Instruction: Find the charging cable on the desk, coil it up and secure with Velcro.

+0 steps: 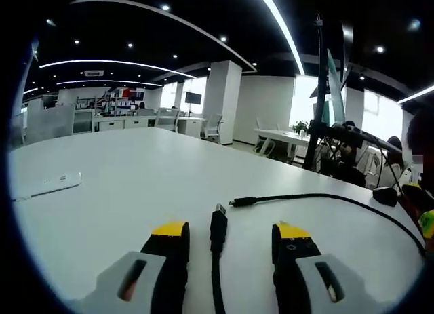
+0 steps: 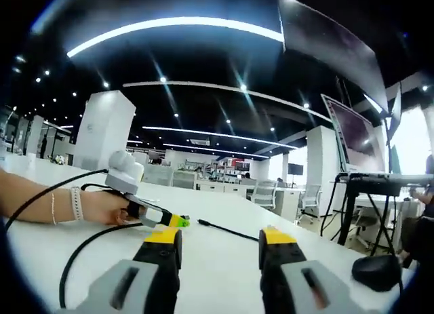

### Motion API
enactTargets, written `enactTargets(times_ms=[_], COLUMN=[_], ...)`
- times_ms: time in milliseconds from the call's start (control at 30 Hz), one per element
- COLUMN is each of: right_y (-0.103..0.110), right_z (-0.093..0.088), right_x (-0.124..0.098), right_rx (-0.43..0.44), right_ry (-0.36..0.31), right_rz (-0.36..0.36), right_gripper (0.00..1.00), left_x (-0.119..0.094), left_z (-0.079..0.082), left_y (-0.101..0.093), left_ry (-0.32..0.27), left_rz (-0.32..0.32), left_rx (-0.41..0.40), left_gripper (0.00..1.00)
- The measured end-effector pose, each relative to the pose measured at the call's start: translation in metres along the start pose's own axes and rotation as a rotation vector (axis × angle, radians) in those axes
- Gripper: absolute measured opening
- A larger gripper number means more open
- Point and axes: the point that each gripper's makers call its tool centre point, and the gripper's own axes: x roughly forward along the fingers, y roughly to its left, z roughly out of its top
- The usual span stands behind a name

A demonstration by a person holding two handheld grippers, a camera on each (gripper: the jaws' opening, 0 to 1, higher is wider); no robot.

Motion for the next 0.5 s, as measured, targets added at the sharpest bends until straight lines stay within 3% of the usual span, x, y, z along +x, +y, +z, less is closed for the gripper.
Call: enactTargets(times_ms=[200,500], right_y=[0.0016,0.0021], right_z=[0.0000,-0.0077], right_x=[0.0005,0.0026], right_rx=[-0.022,-0.079], right_ry=[-0.004,0.039], right_rz=[0.004,-0.004], right_gripper=[0.46,0.46], left_x=[0.0028,0.0059], left_z=[-0.0007,-0.0011], left_y=[0.0038,0.0011], left_ry=[0.000,0.007], left_rz=[0.013,0.017], left_rx=[0.005,0.004], left_gripper=[0.48,0.37])
